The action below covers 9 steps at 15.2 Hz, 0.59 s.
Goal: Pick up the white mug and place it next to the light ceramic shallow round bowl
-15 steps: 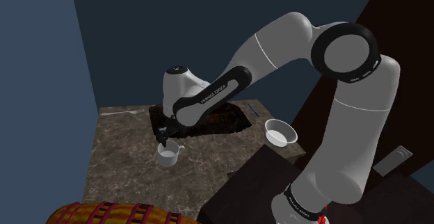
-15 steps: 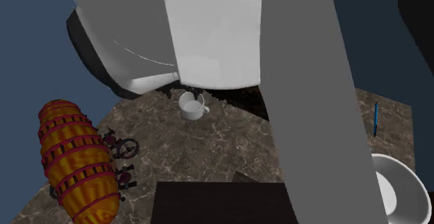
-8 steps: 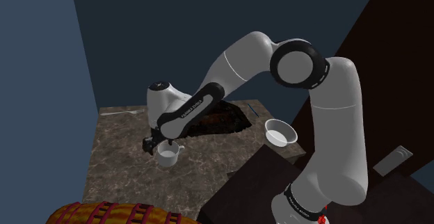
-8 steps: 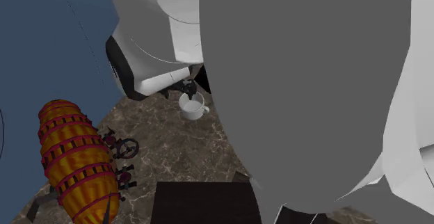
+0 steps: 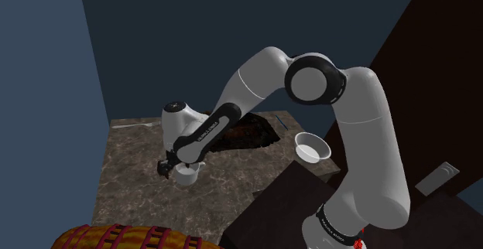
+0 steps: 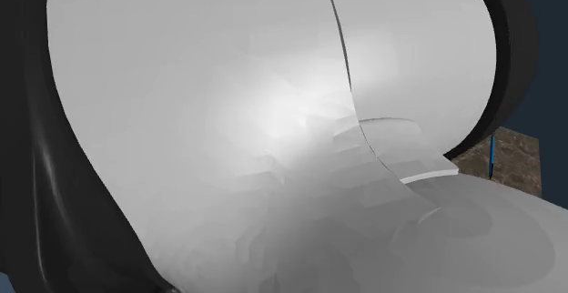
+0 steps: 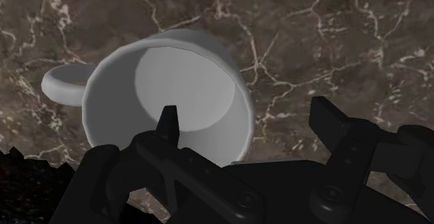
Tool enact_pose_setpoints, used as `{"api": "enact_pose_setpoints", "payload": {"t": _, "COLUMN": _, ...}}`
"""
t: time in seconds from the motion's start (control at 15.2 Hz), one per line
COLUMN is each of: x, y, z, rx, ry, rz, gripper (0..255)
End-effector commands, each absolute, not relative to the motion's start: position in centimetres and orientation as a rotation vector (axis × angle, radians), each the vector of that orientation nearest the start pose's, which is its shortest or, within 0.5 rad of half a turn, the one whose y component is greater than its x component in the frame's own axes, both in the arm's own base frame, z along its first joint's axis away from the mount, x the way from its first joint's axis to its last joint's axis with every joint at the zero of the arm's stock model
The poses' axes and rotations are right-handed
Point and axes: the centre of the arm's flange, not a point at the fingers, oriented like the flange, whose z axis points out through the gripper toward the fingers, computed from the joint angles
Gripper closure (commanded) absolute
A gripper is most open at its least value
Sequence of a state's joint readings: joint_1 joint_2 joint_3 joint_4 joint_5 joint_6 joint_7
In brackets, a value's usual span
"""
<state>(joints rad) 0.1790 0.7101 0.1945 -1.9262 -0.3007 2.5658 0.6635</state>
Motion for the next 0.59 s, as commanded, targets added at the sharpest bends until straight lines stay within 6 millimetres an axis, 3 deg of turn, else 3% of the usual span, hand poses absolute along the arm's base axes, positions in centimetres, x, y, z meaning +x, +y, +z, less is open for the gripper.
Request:
{"api": "enact_pose_setpoints", "payload": {"t": 0.0, "x": 56.47, "y": 22.7, "z": 11.06, "rx": -3.187, "ry": 0.121, "rz": 0.039, "gripper": 0}}
{"api": "enact_pose_setpoints", "payload": {"t": 0.46, "x": 56.48, "y": 22.71, "z": 11.06, "rx": -3.187, "ry": 0.121, "rz": 0.039, "gripper": 0}}
{"api": "enact_pose_setpoints", "payload": {"t": 0.53, "x": 56.48, "y": 22.71, "z": 11.06, "rx": -3.187, "ry": 0.121, "rz": 0.039, "gripper": 255}}
